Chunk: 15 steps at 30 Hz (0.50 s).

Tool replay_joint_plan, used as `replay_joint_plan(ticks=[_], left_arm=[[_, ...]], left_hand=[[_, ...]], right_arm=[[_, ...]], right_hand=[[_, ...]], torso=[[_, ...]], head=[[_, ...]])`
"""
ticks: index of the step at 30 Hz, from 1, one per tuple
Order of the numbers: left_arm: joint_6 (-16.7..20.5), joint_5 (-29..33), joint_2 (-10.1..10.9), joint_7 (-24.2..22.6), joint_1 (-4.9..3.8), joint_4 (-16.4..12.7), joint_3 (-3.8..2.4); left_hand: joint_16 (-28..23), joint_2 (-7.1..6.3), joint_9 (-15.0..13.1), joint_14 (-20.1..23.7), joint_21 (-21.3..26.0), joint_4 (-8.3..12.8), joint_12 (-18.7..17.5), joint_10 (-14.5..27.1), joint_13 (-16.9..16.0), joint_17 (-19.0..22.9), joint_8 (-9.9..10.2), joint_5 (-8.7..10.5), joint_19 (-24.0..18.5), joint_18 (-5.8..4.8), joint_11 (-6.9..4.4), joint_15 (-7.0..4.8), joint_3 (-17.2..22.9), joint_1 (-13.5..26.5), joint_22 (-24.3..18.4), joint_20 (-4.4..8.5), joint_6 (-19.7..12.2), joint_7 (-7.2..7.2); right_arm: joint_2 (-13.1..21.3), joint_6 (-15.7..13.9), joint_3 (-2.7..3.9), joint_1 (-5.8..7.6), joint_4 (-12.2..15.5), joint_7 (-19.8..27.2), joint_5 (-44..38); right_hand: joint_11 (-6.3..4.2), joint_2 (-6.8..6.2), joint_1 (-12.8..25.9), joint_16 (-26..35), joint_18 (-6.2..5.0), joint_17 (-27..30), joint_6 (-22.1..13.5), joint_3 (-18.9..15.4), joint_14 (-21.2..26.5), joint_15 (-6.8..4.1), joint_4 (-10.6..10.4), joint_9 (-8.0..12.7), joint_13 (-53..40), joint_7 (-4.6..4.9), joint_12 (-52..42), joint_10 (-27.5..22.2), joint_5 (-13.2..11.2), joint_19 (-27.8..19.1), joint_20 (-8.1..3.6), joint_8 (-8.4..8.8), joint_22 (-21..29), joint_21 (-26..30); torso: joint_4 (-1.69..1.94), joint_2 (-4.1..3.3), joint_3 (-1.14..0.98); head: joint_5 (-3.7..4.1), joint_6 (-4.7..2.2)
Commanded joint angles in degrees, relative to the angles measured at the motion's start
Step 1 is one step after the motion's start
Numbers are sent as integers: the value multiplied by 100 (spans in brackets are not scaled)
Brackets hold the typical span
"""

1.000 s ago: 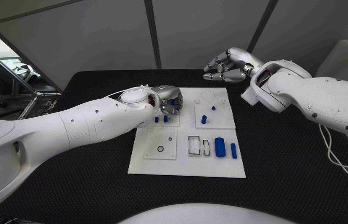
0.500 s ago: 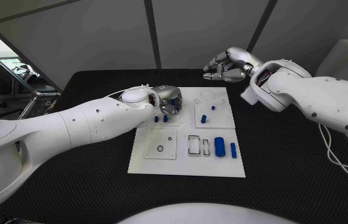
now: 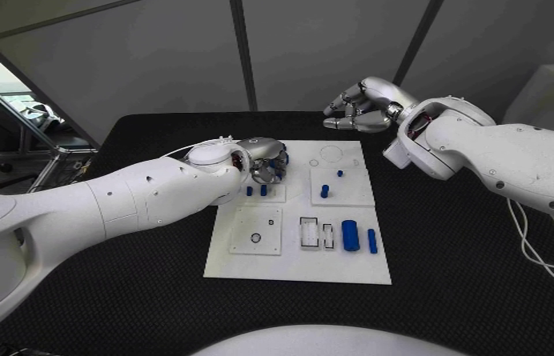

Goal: Assemble the parts on the task board

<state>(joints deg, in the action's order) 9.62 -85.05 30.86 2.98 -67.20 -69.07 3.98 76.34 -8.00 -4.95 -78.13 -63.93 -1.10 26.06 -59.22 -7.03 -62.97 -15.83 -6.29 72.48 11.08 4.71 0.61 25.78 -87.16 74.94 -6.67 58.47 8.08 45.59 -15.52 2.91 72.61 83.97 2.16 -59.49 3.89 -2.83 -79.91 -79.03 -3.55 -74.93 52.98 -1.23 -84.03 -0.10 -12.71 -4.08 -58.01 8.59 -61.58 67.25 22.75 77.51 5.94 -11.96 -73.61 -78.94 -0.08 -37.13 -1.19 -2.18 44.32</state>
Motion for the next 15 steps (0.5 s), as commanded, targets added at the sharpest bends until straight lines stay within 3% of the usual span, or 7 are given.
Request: replay_joint_plan(ticks=[1,3,4,7,11,15], left_arm=[[72,106,82,-66,-21,-140,-135],[79,115,158,-59,-21,-232,-265],[79,116,174,-57,-21,-251,-291],[85,124,314,-33,-22,-410,-454],[18,140,550,59,-48,-657,-560],[-95,157,769,165,-70,-845,-599]], left_hand=[[21,-12,3,-15,24,2,-22,-44,-4,8,25,-32,11,-464,-16,-2,33,67,204,5,47,3],[18,-14,3,-10,30,8,-34,-56,0,26,30,-30,8,-463,-16,-3,46,83,205,6,61,4],[19,-16,3,-11,29,11,-39,-63,2,30,33,-29,9,-463,-17,-4,52,93,207,7,69,4],[25,-20,3,-15,20,15,-49,-77,5,31,37,-27,16,-466,-19,-5,60,112,215,8,83,4],[33,-37,3,-21,17,9,-77,-108,14,49,54,-25,24,-468,-23,-8,74,184,226,10,113,-1],[46,-44,3,-31,-4,0,-97,-125,20,46,66,-25,43,-474,-28,-11,85,232,241,11,130,-6]], right_arm=[[0,-23,4,10,-7,59,-16],[2,-28,4,10,-24,55,-17],[2,-28,4,10,-26,55,-17],[2,-31,4,10,-43,57,-18],[-4,-26,4,10,-58,54,-18],[-3,-22,4,10,-69,48,-18]], right_hand=[[-32,39,-36,26,-45,-68,36,17,-281,-56,-3,7,-2,-7,2,27,13,5,-18,-36,-4,16],[-32,39,-36,26,-45,-68,36,17,-281,-56,-3,7,-2,-7,2,27,13,5,-18,-36,-4,16],[-32,39,-36,26,-45,-68,36,17,-281,-56,-3,7,-2,-7,2,27,13,5,-18,-36,-4,16],[-32,39,-36,26,-45,-68,36,17,-281,-56,-3,7,-2,-7,2,27,13,5,-18,-36,-4,16],[-32,39,-36,26,-45,-68,36,17,-281,-56,-3,7,-2,-7,2,27,13,5,-18,-36,-4,16],[-32,39,-36,26,-45,-68,36,17,-281,-56,-3,7,-2,-7,2,27,13,5,-18,-36,-4,16]], torso=[[3,3,-2],[7,1,4],[7,4,3],[4,10,0],[-10,-4,-3],[1,-3,-3]], head=[[-12,-21],[-8,-41],[-7,-45],[-27,-52],[-40,-92],[-32,-97]])
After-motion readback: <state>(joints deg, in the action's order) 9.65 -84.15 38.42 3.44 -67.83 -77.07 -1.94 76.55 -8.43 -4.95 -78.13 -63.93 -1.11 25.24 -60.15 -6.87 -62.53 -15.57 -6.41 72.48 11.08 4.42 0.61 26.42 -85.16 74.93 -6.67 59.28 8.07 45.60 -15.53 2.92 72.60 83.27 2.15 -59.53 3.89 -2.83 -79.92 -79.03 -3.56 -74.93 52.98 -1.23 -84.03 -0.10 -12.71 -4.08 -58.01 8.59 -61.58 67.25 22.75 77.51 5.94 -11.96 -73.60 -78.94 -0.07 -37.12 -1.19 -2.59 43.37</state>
